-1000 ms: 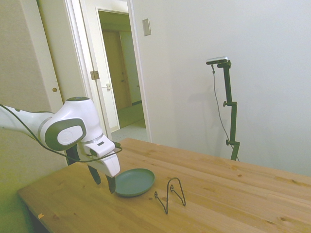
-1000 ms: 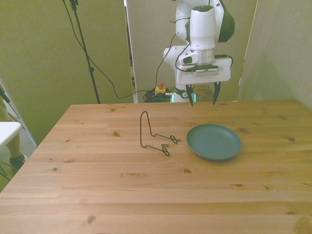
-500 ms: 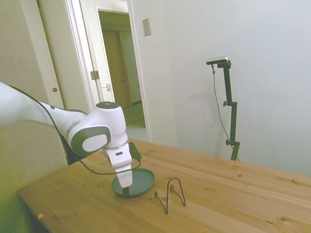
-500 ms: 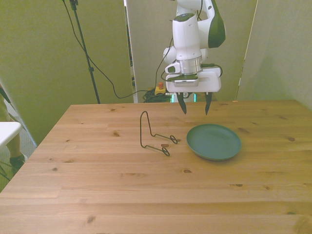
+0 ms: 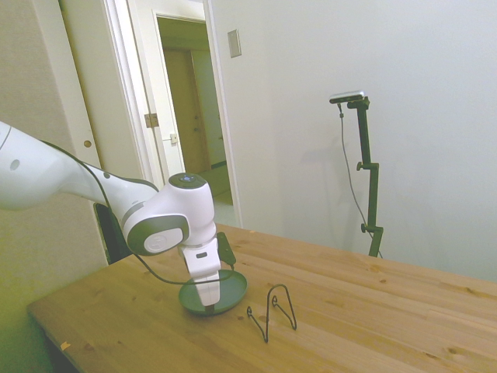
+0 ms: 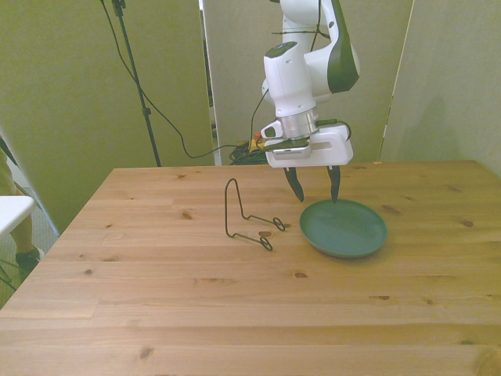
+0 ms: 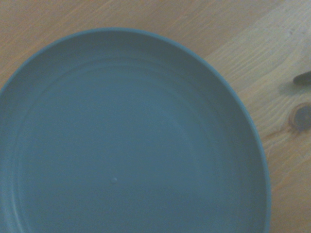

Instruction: Load the plate

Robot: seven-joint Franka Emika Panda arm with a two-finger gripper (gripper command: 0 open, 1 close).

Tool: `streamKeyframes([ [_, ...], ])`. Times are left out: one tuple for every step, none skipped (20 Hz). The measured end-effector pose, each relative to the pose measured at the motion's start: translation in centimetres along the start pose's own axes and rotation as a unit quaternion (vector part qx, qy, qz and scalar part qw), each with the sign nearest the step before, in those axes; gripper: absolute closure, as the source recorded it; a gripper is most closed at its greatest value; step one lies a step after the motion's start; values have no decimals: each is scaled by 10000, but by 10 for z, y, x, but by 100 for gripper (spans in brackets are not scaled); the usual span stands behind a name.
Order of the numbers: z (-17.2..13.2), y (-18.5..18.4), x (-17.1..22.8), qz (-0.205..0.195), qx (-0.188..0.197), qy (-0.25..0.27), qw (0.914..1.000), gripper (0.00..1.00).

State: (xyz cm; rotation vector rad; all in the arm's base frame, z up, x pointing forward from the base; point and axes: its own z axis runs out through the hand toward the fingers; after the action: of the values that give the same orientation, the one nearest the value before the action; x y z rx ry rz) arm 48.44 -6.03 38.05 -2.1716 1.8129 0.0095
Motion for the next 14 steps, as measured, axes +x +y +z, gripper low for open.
streamKeyframes([
  [2, -3, 0, -9, -12, -7, 10000, 0],
  [4, -6, -1, -20, -16, -12, 10000, 0],
  [5, -9, -1, -26, -17, -17, 10000, 0],
  [6, -11, 0, -28, -18, -20, 10000, 0],
  [7, -13, 0, -26, -18, -20, 10000, 0],
  [8, -15, 1, -21, -22, -23, 10000, 0],
  [9, -15, 2, -3, -26, -33, 10000, 0],
  [11, -15, 3, 25, -31, -50, 10000, 0],
  [12, -15, 4, 48, -38, -59, 10000, 0],
  [13, -15, 6, 65, -46, -62, 9999, 0],
  [14, -14, 7, 82, -54, -66, 9999, 0],
  [16, -14, 8, 100, -67, -74, 9999, 0],
  [18, -13, 9, 118, -84, -84, 9999, 0],
  [20, -13, 10, 136, -103, -96, 9998, 100],
])
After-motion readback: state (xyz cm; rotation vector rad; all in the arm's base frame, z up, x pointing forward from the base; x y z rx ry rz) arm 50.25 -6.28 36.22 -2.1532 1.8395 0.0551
